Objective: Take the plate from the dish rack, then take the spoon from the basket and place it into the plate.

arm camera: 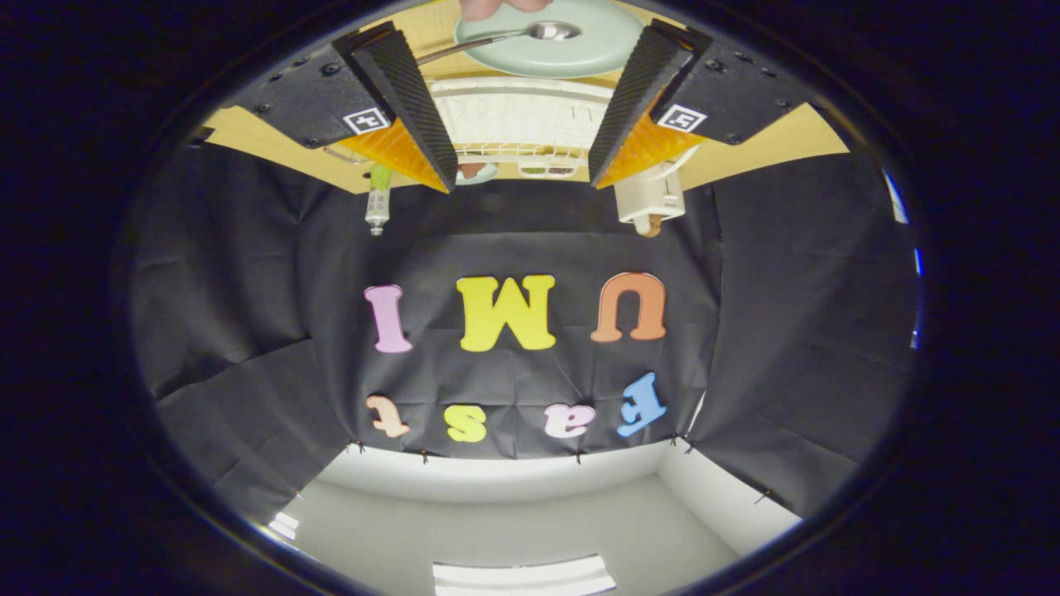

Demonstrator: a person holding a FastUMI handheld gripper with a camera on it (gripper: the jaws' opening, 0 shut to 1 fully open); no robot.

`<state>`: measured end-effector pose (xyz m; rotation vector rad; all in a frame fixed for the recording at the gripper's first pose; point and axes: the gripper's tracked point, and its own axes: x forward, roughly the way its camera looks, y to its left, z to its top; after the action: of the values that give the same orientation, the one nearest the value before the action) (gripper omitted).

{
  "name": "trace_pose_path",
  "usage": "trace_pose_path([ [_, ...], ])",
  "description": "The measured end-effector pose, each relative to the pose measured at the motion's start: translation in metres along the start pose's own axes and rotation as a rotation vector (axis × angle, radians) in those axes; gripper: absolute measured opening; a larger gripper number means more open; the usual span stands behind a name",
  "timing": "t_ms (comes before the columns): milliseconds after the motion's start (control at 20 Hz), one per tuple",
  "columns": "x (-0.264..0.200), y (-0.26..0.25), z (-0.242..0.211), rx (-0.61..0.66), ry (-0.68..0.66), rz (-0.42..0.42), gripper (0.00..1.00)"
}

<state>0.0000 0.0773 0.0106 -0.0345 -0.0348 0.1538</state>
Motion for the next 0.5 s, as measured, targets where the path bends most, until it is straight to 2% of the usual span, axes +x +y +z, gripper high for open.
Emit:
trace_pose_path([
  [200,-0.011,-0.002,0.006,-0.019,-0.034,-0.018,1.00],
  [500,-0.020,0.003,0.004,0.016,-0.031,0.004,1.00],
])
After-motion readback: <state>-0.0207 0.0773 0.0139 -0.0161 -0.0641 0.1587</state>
